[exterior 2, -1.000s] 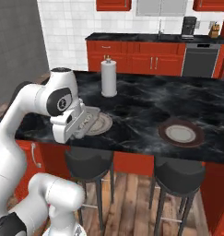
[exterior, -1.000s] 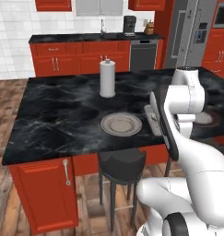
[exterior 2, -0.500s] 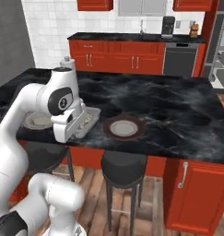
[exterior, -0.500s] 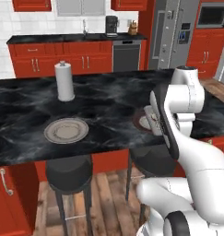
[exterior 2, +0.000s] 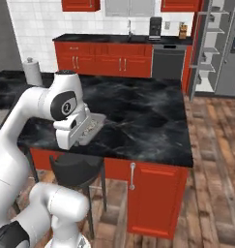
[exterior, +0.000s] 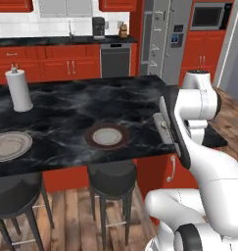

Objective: Place two dumplings into each of the tupperware containers and then place the containers in the fridge.

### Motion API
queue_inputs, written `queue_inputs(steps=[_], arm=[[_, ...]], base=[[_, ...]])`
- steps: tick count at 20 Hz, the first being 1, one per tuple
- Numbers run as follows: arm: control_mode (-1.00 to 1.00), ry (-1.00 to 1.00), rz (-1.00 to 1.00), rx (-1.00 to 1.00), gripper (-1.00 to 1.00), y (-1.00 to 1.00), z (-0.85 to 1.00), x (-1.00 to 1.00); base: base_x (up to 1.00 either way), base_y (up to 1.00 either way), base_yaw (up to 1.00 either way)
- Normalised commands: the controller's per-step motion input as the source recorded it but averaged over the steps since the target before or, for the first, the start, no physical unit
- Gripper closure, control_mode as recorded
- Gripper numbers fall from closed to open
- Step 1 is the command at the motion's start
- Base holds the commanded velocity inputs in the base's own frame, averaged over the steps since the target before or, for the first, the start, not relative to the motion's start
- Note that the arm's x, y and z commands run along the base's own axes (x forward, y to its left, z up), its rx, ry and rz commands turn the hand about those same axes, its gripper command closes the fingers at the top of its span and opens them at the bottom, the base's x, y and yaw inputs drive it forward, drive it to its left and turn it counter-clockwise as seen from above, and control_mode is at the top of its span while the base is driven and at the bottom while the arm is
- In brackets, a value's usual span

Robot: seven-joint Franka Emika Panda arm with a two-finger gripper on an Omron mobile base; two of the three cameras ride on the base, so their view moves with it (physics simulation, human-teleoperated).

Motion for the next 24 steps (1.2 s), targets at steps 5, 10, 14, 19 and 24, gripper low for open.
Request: queue_inputs(steps=[5, 10, 14, 19, 24], arm=[[1.00, 0.00, 0.00, 0.00, 1.00, 0.00, 0.00, 0.00], [1.00, 0.00, 0.00, 0.00, 1.00, 0.00, 0.00, 0.00], [1.00, 0.00, 0.00, 0.00, 1.00, 0.00, 0.00, 0.00], [1.00, 0.00, 0.00, 0.00, 1.00, 0.00, 0.00, 0.00], [1.00, 0.00, 0.00, 0.00, 1.00, 0.00, 0.00, 0.00]], base=[[0.20, -1.00, 0.00], [0.26, -1.00, -0.03], [0.56, -1.00, -0.04], [0.86, -1.00, -0.01], [1.00, -1.00, 0.00]])
